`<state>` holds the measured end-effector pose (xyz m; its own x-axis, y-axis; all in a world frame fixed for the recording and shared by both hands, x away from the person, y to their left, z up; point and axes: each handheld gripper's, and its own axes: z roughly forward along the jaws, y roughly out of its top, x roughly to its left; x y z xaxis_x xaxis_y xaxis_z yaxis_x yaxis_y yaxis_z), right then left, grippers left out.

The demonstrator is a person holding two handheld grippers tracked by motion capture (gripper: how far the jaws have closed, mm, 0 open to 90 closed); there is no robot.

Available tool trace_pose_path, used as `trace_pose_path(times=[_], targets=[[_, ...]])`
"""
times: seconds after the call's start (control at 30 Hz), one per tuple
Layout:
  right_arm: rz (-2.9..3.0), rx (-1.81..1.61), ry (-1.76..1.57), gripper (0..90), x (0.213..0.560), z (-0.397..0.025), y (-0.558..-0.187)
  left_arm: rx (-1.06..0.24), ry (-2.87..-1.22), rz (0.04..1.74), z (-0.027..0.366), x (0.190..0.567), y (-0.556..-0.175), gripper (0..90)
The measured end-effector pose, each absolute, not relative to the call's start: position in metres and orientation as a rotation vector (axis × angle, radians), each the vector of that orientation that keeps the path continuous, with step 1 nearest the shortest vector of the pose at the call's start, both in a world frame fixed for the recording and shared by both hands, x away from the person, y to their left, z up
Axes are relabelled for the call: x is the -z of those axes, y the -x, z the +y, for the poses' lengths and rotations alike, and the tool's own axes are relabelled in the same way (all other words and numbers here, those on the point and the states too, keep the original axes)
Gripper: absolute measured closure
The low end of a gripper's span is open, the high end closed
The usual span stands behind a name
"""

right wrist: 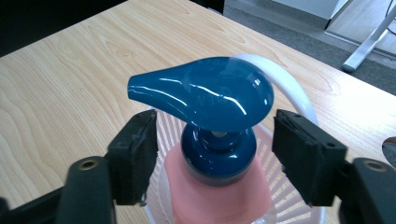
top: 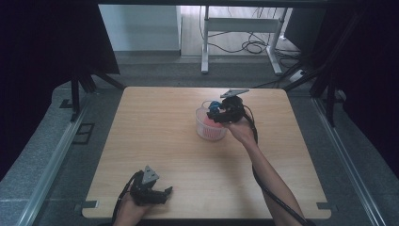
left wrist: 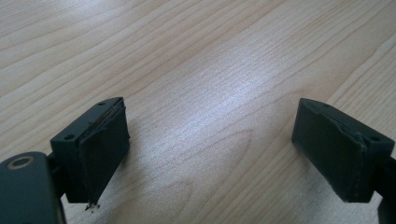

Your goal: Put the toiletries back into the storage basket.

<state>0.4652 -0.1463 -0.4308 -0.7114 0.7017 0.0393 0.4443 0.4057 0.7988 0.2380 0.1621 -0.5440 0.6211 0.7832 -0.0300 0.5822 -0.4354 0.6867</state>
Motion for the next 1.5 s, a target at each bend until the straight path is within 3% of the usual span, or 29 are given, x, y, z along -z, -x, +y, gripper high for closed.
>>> trace_pose_path(times=[0.73, 1.0, 1.5], targets=[[2.36, -1.193, -0.967, 11.7, 0.415, -0.148, -0.453, -0.386, -2.172, 1.066, 0.162, 0.544, -0.238, 10.6], [2.366, -1.196, -0.956, 1.4, 0.412, -0.149, -0.447, -0.386, -2.173, 1.065, 0.162, 0.544, -0.238, 10.6], [2.374, -1.193, -0.914, 0.6, 0.405, -0.155, -0.434, -0.386, -2.173, 1.065, 0.162, 0.544, -0.238, 10.6]])
